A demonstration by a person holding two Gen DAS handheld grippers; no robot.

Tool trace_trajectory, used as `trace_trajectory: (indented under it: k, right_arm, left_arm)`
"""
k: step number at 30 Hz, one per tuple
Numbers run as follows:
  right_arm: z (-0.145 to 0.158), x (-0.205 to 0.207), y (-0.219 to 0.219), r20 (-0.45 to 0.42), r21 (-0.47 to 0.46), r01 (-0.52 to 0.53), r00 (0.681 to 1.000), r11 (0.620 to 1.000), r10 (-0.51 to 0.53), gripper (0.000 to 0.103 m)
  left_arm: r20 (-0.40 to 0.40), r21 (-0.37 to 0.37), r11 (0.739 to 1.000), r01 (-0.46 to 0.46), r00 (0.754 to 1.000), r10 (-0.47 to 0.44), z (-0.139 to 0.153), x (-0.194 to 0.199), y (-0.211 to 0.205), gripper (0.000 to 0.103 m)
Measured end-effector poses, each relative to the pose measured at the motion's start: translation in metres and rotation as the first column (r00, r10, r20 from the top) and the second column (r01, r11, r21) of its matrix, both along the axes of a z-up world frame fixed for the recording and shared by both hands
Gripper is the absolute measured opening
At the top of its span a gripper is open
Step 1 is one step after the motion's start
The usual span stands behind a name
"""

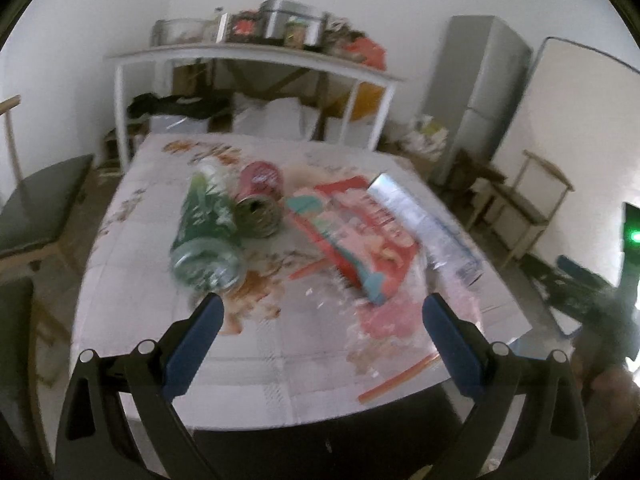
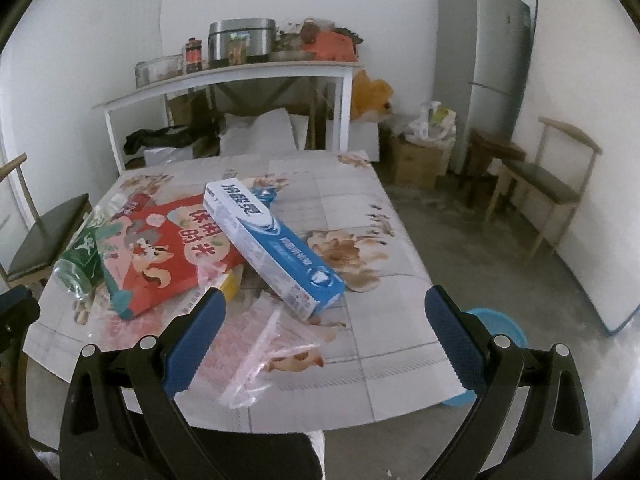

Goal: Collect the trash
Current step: 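Reach the left tool to the red snack bag and close on it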

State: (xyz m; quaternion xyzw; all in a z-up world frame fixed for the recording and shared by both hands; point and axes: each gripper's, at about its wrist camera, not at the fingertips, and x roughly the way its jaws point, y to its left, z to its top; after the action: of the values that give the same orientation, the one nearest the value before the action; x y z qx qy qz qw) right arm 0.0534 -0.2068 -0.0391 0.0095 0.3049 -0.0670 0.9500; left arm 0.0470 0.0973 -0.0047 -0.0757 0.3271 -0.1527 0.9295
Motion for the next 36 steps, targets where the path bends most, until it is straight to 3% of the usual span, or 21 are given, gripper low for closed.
trace_trajectory:
  k: [6, 12, 19, 24, 26, 32, 36]
  right_arm:
    - [0.0, 0.015, -0.005, -0.024, 0.062, -0.033, 0.999, 0.998, 0.035, 0.095]
    - [0.008, 0.053, -0.014, -0.036, 0.165, -0.161, 0.985, 0.973, 0.169, 0.095]
    - [0.004, 0.118, -0.019, -0.106, 0.293, -0.352, 0.912, 0.889, 0.397, 0.095]
    - [-0.01, 0.144, -0.017, -0.153, 0.338, -0.428, 0.854, 0.838, 0.498, 0.095]
    - [-0.017, 0.15, -0.018, -0.177, 0.371, -0.436, 0.833, 0.82, 0.524, 0.092]
    - [-0.027, 0.157, -0.017, -0.211, 0.397, -0.435, 0.814, 0.808, 0.542, 0.081]
    - [-0.032, 0.159, -0.016, -0.221, 0.39, -0.424, 0.819, 0.817, 0.53, 0.072]
  left_arm:
    - [0.041, -0.102, 0.994, 0.05, 0.998, -0.046, 0.011, 0.03, -0.007, 0.097]
    - [-0.037, -0.16, 0.986, 0.056, 0.997, -0.063, 0.008, 0.074, -0.013, 0.093]
    - [-0.221, -0.203, 0.979, -0.007, 0.975, -0.039, -0.012, 0.113, -0.015, 0.074]
    - [-0.269, -0.179, 0.983, -0.028, 0.963, -0.022, -0.026, 0.122, -0.015, 0.066]
    - [-0.289, -0.182, 0.983, -0.029, 0.957, -0.026, -0.031, 0.124, -0.015, 0.063]
    - [-0.335, -0.22, 0.975, -0.037, 0.941, -0.04, -0.041, 0.131, -0.015, 0.055]
    - [-0.323, -0.243, 0.969, -0.049, 0.946, -0.033, -0.041, 0.132, -0.013, 0.039]
